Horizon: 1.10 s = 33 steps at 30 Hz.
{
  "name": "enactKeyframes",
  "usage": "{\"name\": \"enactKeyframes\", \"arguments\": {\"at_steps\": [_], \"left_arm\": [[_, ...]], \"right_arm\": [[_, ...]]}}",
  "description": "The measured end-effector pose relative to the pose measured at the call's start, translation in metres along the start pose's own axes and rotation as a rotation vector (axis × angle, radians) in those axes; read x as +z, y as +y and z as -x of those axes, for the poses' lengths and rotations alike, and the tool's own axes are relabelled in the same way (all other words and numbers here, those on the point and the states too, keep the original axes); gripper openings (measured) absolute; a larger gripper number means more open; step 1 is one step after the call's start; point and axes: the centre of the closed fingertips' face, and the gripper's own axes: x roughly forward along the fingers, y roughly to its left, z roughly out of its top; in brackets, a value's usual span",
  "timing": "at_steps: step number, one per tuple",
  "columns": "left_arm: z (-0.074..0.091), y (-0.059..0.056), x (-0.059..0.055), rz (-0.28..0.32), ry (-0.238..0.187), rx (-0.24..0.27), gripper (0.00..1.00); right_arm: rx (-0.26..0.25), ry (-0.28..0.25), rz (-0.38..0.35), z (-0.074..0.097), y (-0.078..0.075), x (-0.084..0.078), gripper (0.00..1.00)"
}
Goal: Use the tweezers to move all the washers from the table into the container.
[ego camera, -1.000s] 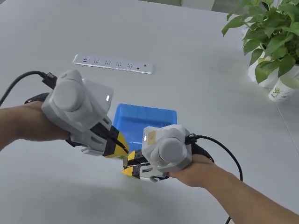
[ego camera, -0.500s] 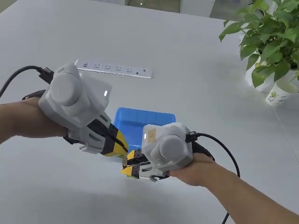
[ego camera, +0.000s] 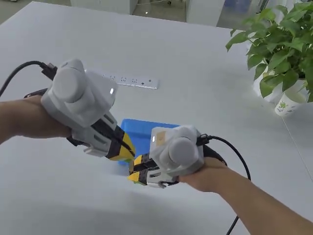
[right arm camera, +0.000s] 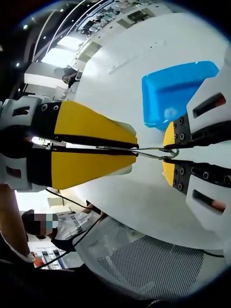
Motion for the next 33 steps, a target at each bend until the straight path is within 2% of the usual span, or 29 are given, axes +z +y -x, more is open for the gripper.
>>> {"name": "enactKeyframes", "arguments": {"at_steps": [11,22,33], "left_arm": [[0.006,0.010,0.010,-0.019,-0.005,0.015,0.05],[0.008,0.029,0.020,-0.042,-0.005,0.018,0.05],[0.002,0.048,0.023,-0.050,-0.015,0.027,0.05]], "right_arm": [[-0.022,0.001,0.015,0.010,-0.013,0.005,0.11],[-0.055,-0.008,0.012,0.020,-0.034,0.006,0.11],[-0.078,-0.002,0.003,0.024,-0.054,-0.003,0.11]]}}
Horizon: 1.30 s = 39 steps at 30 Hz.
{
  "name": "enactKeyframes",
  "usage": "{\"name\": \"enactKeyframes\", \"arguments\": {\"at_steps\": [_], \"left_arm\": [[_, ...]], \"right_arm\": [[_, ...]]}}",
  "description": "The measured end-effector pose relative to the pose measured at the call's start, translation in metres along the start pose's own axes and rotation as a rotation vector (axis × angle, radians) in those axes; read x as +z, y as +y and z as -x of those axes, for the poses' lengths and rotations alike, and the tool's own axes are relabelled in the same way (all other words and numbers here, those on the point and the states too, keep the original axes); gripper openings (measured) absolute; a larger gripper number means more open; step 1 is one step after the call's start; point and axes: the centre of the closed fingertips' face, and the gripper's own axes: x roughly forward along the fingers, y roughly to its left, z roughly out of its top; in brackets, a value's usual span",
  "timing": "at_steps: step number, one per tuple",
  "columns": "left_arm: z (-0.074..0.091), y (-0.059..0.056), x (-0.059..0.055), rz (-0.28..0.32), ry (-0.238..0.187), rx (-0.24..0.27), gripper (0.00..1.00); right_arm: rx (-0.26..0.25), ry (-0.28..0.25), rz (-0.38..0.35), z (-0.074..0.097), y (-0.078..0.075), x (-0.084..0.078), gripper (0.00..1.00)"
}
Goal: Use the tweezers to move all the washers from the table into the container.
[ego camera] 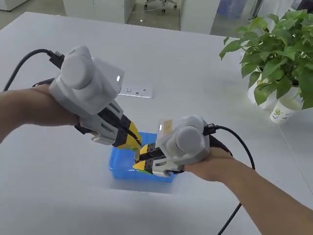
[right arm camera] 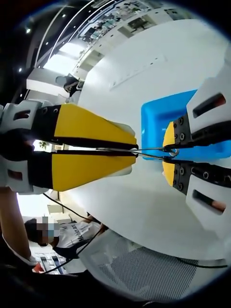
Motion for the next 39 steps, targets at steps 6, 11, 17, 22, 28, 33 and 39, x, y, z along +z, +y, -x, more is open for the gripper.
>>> {"name": "enactKeyframes", "arguments": {"at_steps": [6,11,17,22,28,33,39], "left_arm": [[-0.005,0.008,-0.002,0.000,-0.001,0.003,0.05],[-0.009,0.016,-0.005,-0.002,0.001,0.004,0.05],[-0.015,0.024,-0.010,-0.001,0.006,0.007,0.05],[-0.020,0.030,-0.016,0.000,0.013,0.015,0.05],[-0.027,0.036,-0.023,0.001,0.027,0.016,0.05],[-0.032,0.039,-0.027,0.007,0.031,0.014,0.05],[-0.038,0.041,-0.031,0.013,0.035,0.013,0.05]], "right_arm": [[-0.003,0.004,-0.004,-0.003,-0.008,-0.007,0.11],[-0.008,0.007,-0.012,-0.006,-0.015,-0.011,0.11],[-0.013,0.007,-0.019,-0.010,-0.022,-0.017,0.11],[-0.013,0.010,-0.028,-0.016,-0.028,-0.024,0.11],[-0.011,0.016,-0.034,-0.023,-0.033,-0.032,0.11],[-0.006,0.020,-0.041,-0.026,-0.035,-0.038,0.11],[-0.001,0.028,-0.048,-0.030,-0.036,-0.044,0.11]]}}
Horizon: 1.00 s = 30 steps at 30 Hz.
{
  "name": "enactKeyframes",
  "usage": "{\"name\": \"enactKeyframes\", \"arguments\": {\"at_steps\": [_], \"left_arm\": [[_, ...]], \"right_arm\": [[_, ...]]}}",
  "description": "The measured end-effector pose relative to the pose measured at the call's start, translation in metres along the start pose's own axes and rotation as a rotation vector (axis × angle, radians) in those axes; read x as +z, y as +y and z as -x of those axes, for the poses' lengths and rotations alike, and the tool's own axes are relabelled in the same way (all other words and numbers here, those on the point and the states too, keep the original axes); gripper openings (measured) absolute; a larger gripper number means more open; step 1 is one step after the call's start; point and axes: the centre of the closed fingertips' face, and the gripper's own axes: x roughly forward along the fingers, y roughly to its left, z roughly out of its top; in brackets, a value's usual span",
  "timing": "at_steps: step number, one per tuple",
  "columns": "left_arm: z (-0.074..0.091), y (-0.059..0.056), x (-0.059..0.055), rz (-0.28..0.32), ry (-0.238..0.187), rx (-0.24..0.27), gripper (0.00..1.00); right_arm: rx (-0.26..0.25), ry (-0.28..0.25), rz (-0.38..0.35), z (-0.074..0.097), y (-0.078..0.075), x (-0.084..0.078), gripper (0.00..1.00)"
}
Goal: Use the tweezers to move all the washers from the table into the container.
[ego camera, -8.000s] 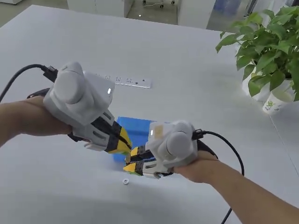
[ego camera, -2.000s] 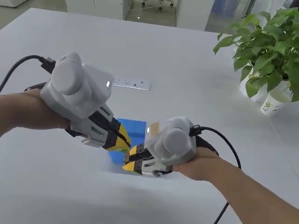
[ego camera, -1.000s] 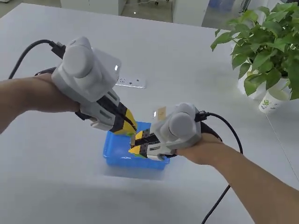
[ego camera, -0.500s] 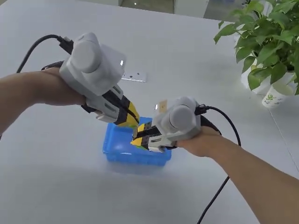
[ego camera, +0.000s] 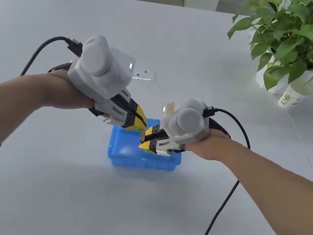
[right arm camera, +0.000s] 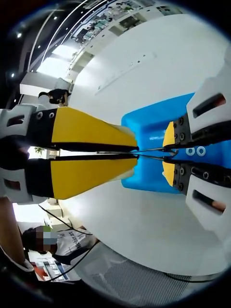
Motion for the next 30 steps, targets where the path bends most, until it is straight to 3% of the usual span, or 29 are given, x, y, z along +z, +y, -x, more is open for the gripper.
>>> {"name": "enactKeyframes", "arguments": {"at_steps": [30], "left_arm": [[-0.013,0.003,-0.010,0.010,0.019,-0.008,0.05]], "right_arm": [[0.031,0.022,-0.023,-0.011,0.000,-0.013,0.11]]}}
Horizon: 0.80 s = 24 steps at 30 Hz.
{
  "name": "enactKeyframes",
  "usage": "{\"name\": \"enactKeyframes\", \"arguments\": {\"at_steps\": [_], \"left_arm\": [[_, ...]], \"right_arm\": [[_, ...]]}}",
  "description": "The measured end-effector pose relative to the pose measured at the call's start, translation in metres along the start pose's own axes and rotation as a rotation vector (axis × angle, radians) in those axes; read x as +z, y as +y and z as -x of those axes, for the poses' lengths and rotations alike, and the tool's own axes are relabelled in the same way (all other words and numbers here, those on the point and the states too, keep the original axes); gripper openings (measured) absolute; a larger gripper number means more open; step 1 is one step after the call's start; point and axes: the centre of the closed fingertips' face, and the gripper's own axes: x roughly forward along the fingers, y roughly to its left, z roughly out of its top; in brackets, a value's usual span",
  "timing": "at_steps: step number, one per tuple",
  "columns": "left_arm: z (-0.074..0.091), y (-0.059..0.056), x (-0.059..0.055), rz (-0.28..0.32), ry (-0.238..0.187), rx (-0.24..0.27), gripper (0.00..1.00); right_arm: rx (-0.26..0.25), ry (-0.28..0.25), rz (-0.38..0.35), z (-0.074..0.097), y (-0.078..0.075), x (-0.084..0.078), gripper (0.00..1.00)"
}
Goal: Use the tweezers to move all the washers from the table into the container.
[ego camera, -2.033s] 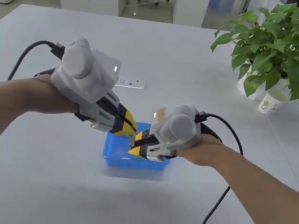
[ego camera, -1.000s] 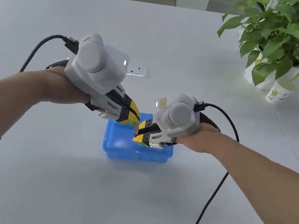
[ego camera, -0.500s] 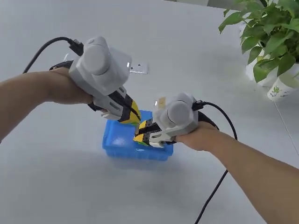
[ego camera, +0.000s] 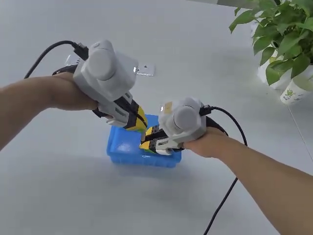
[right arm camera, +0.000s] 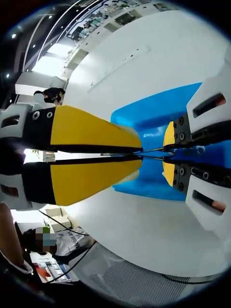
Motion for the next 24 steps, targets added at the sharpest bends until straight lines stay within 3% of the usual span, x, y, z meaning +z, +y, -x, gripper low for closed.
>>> {"name": "enactKeyframes", "arguments": {"at_steps": [24], "left_arm": [[0.017,-0.007,0.013,-0.014,-0.007,0.014,0.05]], "right_arm": [[-0.028,-0.022,0.017,0.017,0.004,0.014,0.11]]}}
